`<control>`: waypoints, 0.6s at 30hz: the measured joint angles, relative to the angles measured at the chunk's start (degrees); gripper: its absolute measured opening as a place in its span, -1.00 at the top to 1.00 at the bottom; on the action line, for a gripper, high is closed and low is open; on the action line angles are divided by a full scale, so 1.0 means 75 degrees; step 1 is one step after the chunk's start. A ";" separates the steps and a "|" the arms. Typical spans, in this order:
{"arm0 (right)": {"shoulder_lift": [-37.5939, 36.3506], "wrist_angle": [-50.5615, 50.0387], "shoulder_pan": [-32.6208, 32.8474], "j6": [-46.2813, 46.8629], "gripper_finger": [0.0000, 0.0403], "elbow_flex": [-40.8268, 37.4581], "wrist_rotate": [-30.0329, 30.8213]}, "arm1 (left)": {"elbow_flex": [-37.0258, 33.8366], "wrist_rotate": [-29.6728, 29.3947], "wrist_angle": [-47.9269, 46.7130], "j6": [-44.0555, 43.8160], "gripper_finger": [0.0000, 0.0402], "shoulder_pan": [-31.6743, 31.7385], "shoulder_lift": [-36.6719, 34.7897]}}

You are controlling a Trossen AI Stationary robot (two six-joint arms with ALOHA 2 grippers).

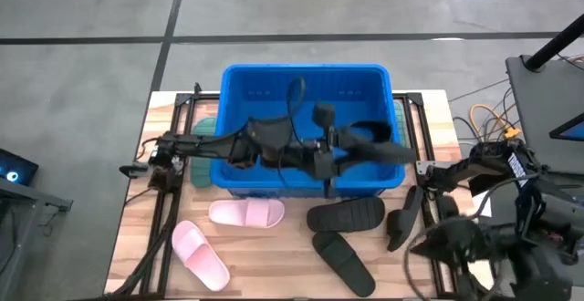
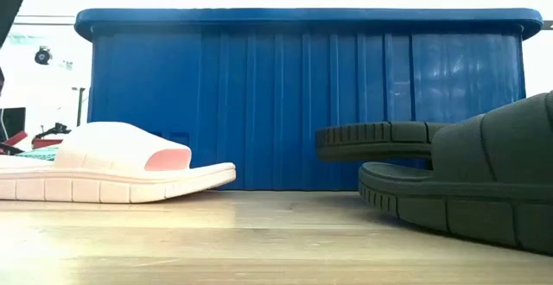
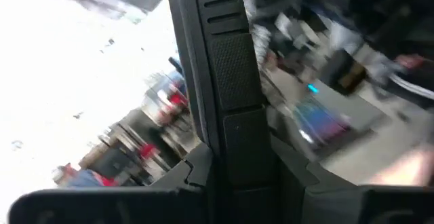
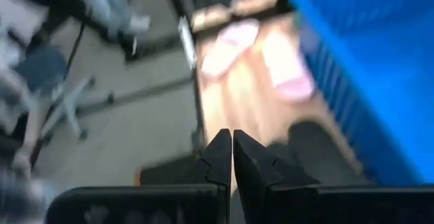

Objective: Pick and place slides into bin
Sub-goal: Put the black slipper into the blue bin

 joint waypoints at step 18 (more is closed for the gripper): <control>-0.1298 0.0005 -0.1908 -0.2051 0.96 -0.0955 0.0194 | -0.1262 0.0550 0.0810 0.0379 0.66 0.1475 0.0002</control>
